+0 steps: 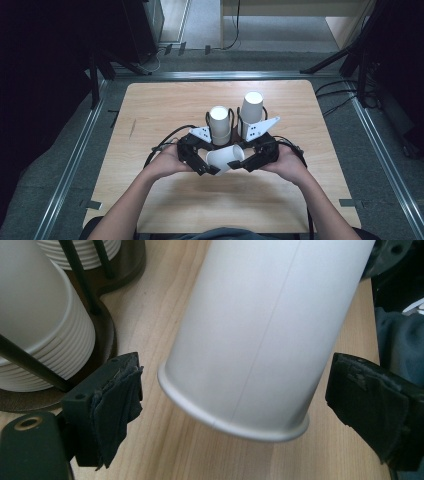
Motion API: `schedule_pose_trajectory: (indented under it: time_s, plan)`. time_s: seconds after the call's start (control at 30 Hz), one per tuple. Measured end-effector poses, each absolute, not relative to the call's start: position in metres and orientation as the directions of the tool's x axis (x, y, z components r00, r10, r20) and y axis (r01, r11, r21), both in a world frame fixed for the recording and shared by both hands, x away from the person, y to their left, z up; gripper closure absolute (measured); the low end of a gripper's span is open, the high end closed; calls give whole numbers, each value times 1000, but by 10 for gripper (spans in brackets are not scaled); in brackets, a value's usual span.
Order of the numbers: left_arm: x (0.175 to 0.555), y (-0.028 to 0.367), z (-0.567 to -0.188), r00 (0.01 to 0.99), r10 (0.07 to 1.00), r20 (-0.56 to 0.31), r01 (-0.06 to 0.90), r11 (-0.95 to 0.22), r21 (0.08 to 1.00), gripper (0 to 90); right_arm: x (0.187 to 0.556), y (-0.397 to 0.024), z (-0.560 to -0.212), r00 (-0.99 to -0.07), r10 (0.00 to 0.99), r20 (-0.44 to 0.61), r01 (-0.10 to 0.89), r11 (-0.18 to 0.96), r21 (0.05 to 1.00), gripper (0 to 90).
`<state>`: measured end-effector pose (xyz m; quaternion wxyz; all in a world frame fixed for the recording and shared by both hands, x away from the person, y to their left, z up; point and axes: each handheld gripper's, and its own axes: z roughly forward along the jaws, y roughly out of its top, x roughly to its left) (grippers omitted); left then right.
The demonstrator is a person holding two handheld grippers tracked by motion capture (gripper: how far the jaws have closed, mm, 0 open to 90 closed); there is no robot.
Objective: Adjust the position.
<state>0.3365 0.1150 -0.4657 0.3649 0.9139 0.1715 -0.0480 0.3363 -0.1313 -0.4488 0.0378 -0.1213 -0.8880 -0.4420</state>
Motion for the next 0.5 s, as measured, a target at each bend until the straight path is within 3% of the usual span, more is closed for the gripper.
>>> schedule_pose_trajectory:
  time_s: [0.5]
  plan:
    - [336, 117, -462, 918, 276, -284, 393, -550, 737, 66, 335, -146, -434, -969, 182, 168, 239, 511, 826, 339]
